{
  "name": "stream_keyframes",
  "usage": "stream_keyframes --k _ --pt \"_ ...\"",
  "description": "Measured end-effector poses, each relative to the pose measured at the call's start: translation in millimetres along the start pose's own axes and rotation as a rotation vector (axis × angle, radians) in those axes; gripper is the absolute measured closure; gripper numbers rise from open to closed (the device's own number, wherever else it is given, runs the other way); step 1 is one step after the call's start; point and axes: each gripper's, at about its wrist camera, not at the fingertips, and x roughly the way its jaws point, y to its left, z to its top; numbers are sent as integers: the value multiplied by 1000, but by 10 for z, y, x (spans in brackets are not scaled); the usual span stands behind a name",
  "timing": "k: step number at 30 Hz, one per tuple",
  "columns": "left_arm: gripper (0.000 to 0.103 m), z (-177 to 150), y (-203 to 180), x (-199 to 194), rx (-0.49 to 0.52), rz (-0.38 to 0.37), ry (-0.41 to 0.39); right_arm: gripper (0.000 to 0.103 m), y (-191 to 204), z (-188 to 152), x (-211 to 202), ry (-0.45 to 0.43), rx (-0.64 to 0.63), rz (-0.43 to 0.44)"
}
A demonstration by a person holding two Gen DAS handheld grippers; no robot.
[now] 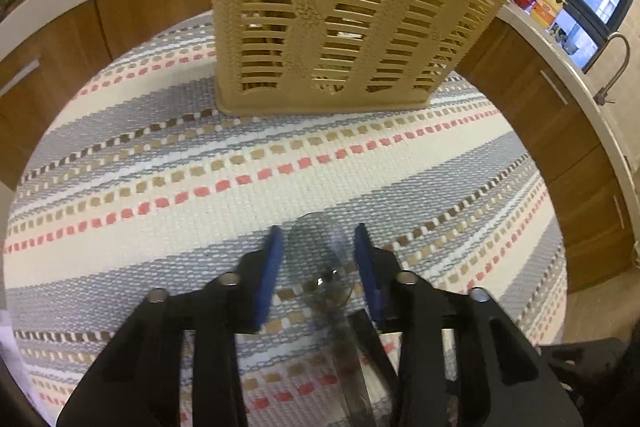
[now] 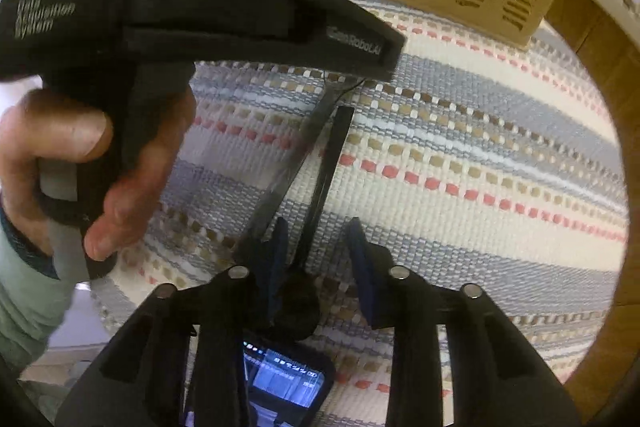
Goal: Organize utensils
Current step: 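Close the left tool on a clear spoon while the right tool grasps a black utensil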
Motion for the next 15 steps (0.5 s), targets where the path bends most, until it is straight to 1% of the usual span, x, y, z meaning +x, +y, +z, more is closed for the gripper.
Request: stream_keyframes --k 2,3,5,8,10,13,15 --pt "72 -14 20 -14 -2 -10 -8 90 69 -3 4 3 -17 -40" --pt "72 -20 16 -15 3 -11 -12 95 86 -1 4 5 -17 -58" --pt "73 -35 44 -42 12 -15 -15 98 46 10 -7 4 15 -83" --pt "73 -62 120 -92 7 -39 -13 98 -208 49 -41 -18 83 -135" --pt "73 -76 164 -122 2 -49 -14 98 -406 48 -72 -24 150 -125" --pt "73 -90 196 -147 -1 -57 -15 98 -631 46 -136 -40 207 -146" --pt "73 -101 199 -162 3 -58 -17 98 -744 53 -137 -31 234 -137"
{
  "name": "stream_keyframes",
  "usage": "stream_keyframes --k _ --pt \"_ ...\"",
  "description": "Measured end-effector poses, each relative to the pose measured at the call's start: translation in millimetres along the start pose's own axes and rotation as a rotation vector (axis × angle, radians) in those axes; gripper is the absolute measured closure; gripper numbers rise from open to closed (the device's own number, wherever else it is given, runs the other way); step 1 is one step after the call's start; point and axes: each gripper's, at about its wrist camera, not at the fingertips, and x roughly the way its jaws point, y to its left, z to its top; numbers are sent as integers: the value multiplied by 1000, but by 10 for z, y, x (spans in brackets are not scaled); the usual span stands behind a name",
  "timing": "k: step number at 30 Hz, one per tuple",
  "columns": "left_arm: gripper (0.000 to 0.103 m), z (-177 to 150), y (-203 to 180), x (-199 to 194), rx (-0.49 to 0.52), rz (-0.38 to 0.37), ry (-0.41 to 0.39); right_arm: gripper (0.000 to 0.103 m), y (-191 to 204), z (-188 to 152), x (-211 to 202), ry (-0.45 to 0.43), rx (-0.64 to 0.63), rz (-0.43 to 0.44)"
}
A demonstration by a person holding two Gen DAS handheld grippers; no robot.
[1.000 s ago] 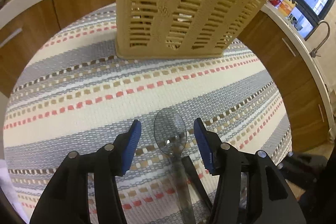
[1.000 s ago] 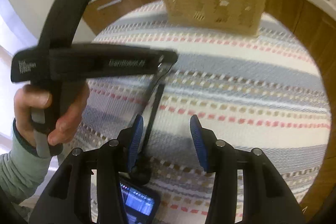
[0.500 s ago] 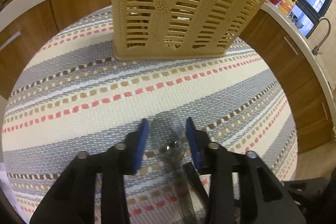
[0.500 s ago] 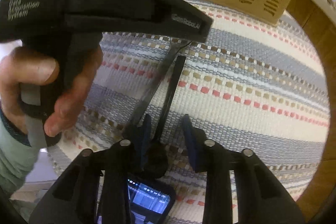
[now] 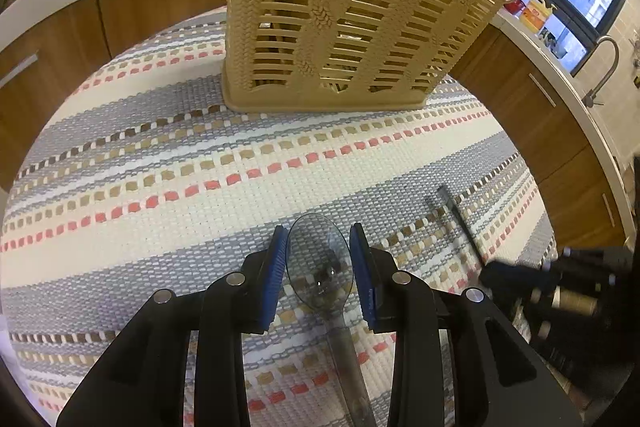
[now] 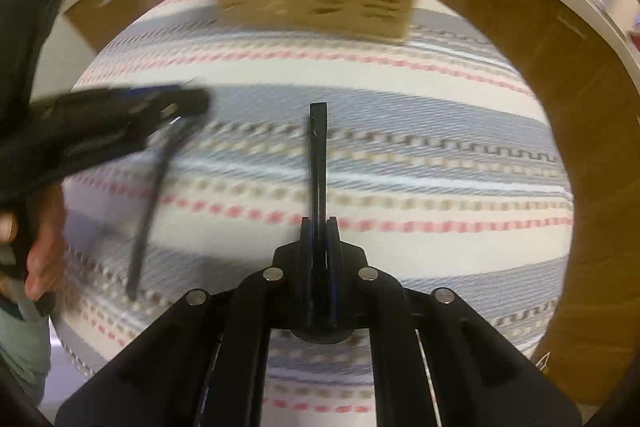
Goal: Organize utensils
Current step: 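Carry the spoon with the left tool while the right tool lifts the black utensil over the basket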
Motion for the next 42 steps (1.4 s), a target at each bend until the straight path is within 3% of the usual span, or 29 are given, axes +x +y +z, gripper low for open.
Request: stream_keyframes --k 7,11,18,21,25,31,37,42 --pt "73 -13 -27 0 24 3 -2 95 -239 228 80 101 27 58" --pt "73 -3 -38 18 29 -3 2 95 -340 642 176 144 23 76" --pt "73 1 -26 24 40 -9 4 94 -166 867 281 185 -14 75" --pt "73 -4 -24 -2 36 -17 -9 97 -110 936 302 158 -22 86" --pt "73 -3 -20 -178 29 -42 -84 98 -265 702 111 40 -18 157" --pt "73 88 -56 -685 25 -58 -265 98 -161 630 -509 -238 -84 217" --pt "73 240 -225 -1317 59 -14 -512 98 -106 582 -1151 -539 -122 251" --pt "73 486 -394 -1845 95 53 -733 98 -133 832 -1621 -798 -85 257"
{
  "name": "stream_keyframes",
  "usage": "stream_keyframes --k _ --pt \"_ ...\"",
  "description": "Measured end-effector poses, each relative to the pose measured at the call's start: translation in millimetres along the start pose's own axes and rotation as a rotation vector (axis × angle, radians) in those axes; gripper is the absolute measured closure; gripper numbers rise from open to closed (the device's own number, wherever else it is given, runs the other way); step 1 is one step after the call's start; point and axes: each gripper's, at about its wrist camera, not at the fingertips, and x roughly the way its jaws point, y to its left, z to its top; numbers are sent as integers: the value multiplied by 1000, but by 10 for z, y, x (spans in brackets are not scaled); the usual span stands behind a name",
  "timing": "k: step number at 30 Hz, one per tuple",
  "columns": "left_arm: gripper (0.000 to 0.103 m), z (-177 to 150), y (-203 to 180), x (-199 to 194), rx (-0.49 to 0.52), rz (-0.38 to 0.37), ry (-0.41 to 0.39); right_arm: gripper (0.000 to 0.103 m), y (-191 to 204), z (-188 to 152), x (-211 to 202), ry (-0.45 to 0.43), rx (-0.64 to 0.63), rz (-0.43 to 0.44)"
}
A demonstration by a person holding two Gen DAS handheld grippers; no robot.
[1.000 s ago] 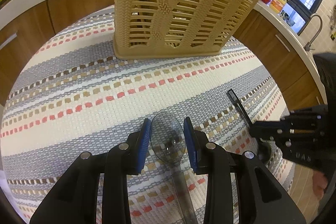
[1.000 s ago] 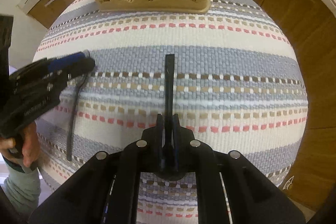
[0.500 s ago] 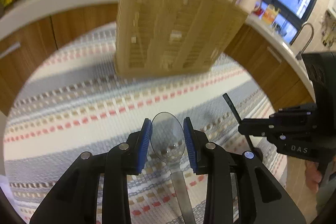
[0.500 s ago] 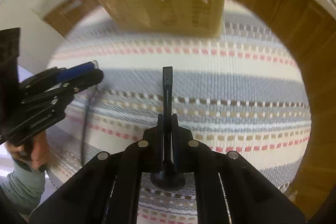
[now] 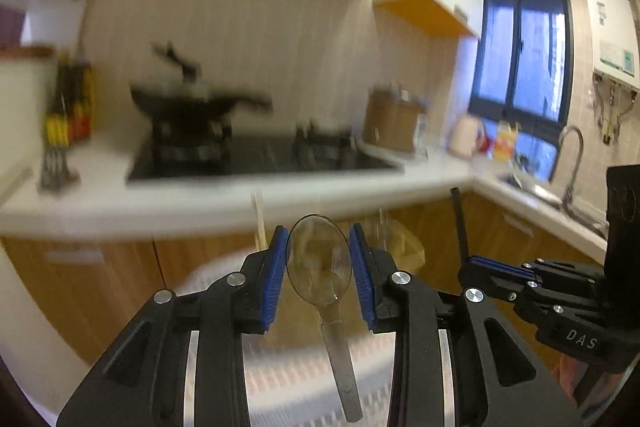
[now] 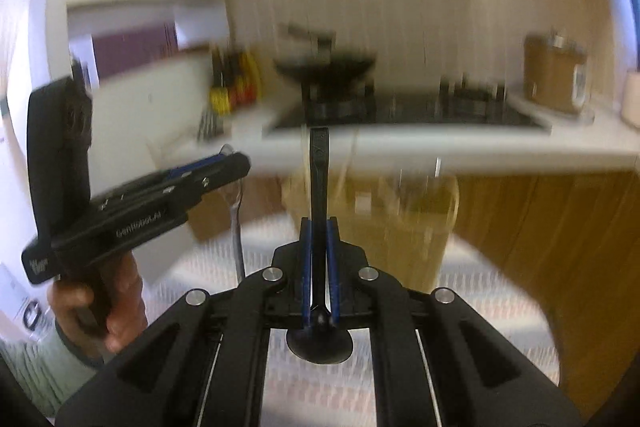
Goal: Organize utensils
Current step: 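Carry the spoon with the left tool while the right tool lifts the black utensil over the basket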
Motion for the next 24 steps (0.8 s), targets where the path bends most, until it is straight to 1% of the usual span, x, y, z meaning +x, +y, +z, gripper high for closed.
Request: stream_keyframes --k 1,3,5,7,8,10,11,12,14,18,21,24 --pt "73 93 -19 5 0 1 -25 98 -40 123 -18 -55 15 -2" --pt "73 285 -28 -6 -8 8 -97 98 -136 274 -34 -123 41 -9" --pt "73 409 -41 19 -23 12 -144 98 -212 460 4 -199 50 -43" --pt "73 493 -40 63 -49 7 -182 98 -294 547 32 -240 60 -76" --pt "73 521 -39 107 -57 18 -202 98 -367 586 86 -253 64 -97" --pt "73 536 -41 205 -67 17 -228 97 -459 586 179 -267 69 -130" --pt "73 534 -42 272 -72 24 -235 97 -530 564 251 -278 70 -168" --pt "73 526 -44 334 -74 38 -239 97 -575 536 319 -277 62 -189" --pt "73 496 -27 437 -85 41 -247 97 -663 455 456 -267 53 -224" --pt "73 380 -9 656 -98 63 -241 97 -843 218 725 -233 68 -245" --pt "73 256 -67 816 -80 94 -226 97 -920 22 818 -249 92 -248" --pt "73 144 -119 935 -48 95 -204 97 -946 -86 884 -240 102 -218"
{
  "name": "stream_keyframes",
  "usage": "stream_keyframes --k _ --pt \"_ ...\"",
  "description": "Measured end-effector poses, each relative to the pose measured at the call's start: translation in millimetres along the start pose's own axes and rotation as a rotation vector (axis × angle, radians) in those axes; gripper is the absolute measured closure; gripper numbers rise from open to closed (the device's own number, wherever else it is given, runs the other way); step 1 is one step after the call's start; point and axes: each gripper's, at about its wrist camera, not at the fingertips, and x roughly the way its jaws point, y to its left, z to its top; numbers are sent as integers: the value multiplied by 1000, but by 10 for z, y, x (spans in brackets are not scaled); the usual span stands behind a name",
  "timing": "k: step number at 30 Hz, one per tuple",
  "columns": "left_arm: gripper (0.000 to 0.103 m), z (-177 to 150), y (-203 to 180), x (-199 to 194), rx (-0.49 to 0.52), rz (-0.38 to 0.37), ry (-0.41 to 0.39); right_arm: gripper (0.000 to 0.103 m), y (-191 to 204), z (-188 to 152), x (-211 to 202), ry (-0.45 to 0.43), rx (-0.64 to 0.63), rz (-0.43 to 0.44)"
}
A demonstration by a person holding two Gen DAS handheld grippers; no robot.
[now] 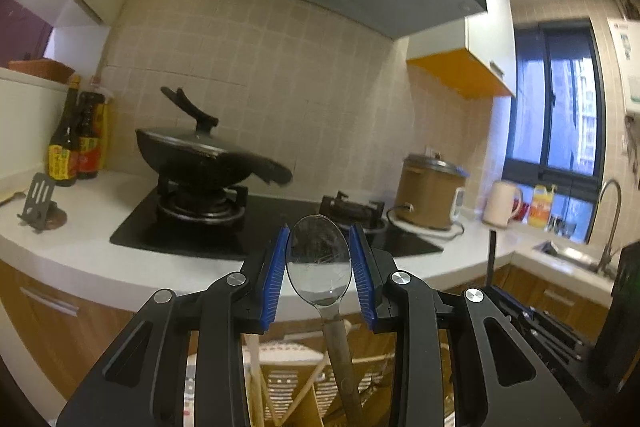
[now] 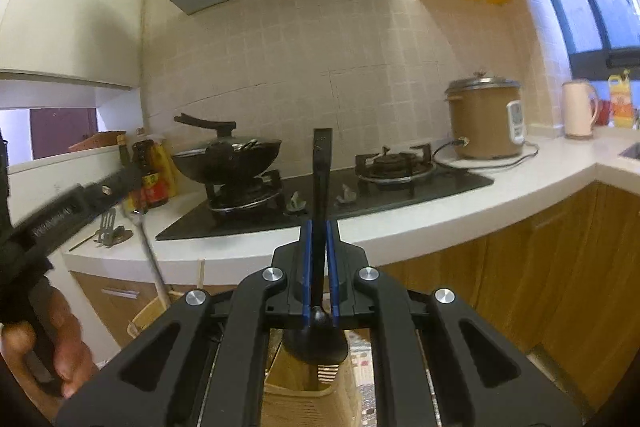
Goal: Organize utensils
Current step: 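Carry the spoon with the left tool while the right tool lifts the black utensil over the basket, then open both tools to drop the spoon and black utensil into the basket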
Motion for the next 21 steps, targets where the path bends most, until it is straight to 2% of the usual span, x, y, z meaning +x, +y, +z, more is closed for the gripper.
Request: stream_keyframes --k 4,9,11,12,13,14,18,20,21 --pt "73 -109 -48 31 38 1 6 97 92 -118 0 11 -54 -5" --pt "69 -141 -52 -17 60 -17 27 95 94 -180 -90 29 -62 -21" --pt "51 -121 -24 -90 55 -27 27 80 77 -176 -168 39 -54 -20" --pt "50 -106 1 -146 46 -35 25 57 69 -170 -223 40 -51 -20" --pt "50 -87 20 -196 41 -37 26 39 67 -161 -277 31 -52 -22" --pt "49 -72 29 -225 38 -39 29 39 76 -161 -384 4 -65 -40" --pt "45 -29 112 -488 22 -49 49 39 98 -133 -669 4 -63 -46" --pt "35 -32 129 -616 27 -51 57 39 139 -132 -816 0 -74 -60" --pt "33 -51 138 -716 35 -46 62 39 168 -138 -882 3 -82 -64"
